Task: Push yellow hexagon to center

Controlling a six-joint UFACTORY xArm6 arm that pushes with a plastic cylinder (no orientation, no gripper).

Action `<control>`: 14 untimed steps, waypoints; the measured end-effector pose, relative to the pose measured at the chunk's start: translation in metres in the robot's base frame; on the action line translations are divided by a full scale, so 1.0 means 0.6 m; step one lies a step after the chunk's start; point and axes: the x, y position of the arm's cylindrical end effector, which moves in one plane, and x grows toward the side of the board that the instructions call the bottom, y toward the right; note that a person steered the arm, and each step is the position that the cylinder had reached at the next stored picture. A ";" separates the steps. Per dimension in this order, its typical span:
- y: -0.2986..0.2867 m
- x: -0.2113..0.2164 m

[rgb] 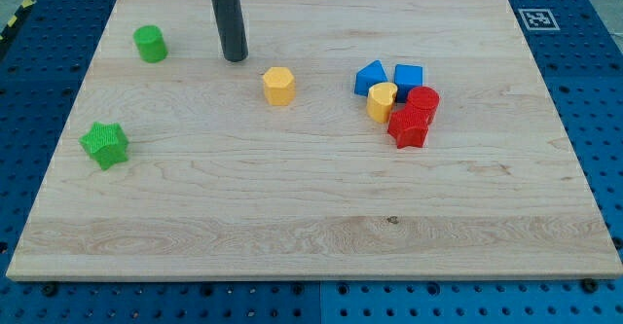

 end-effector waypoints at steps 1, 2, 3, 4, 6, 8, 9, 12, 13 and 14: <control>0.000 0.000; -0.014 0.000; -0.049 0.000; -0.053 0.000; -0.056 0.105; 0.056 0.129; 0.096 0.128; 0.100 0.094; 0.100 0.084; 0.110 0.084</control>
